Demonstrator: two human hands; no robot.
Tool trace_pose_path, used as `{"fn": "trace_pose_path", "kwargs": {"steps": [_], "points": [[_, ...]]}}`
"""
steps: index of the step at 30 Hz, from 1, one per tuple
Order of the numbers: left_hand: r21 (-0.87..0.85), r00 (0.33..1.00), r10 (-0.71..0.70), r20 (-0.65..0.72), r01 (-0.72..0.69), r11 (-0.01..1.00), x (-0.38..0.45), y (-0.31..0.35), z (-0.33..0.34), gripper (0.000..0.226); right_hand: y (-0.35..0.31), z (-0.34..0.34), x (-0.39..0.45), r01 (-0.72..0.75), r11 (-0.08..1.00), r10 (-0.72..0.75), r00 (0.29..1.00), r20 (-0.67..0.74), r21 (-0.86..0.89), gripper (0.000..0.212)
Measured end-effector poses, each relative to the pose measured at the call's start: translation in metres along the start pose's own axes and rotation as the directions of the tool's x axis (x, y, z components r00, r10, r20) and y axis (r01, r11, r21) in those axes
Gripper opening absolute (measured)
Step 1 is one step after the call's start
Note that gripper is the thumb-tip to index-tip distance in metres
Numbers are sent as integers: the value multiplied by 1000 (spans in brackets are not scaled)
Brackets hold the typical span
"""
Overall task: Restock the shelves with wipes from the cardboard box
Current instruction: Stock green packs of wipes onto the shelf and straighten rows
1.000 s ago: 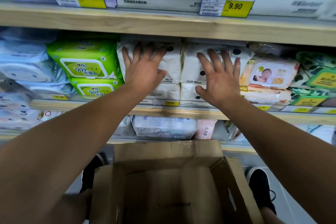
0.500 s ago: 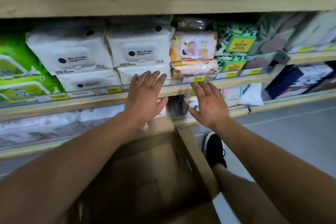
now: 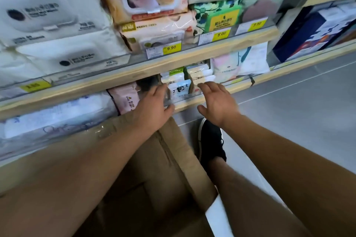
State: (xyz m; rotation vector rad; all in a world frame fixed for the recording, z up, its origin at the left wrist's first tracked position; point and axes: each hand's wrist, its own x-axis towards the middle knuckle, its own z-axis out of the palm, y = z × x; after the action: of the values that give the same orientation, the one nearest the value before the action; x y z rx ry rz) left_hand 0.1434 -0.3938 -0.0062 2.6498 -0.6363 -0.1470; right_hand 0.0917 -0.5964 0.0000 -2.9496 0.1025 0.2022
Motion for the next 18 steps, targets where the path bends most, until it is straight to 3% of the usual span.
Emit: {"fn": "trace_pose_path", "kwargs": {"steps": [3, 5, 12, 18], "points": [[-139, 984, -170, -50, 162, 977, 28, -9, 25, 71, 6, 26, 29, 21, 999, -16, 990, -143, 30, 60], [-167, 978, -200, -58, 188, 968, 43, -16, 41, 69, 8, 42, 46, 23, 1000, -21, 971, -239, 7, 54], [-211, 981, -100, -164, 64, 975, 57, -30, 63, 48, -7, 75, 81, 23, 1000, -12, 863, -505, 15, 26], [-196, 983, -13, -185, -24, 980, 68, -39, 61, 40, -12, 79, 88, 38, 998, -6, 828, -560, 44, 27]]}}
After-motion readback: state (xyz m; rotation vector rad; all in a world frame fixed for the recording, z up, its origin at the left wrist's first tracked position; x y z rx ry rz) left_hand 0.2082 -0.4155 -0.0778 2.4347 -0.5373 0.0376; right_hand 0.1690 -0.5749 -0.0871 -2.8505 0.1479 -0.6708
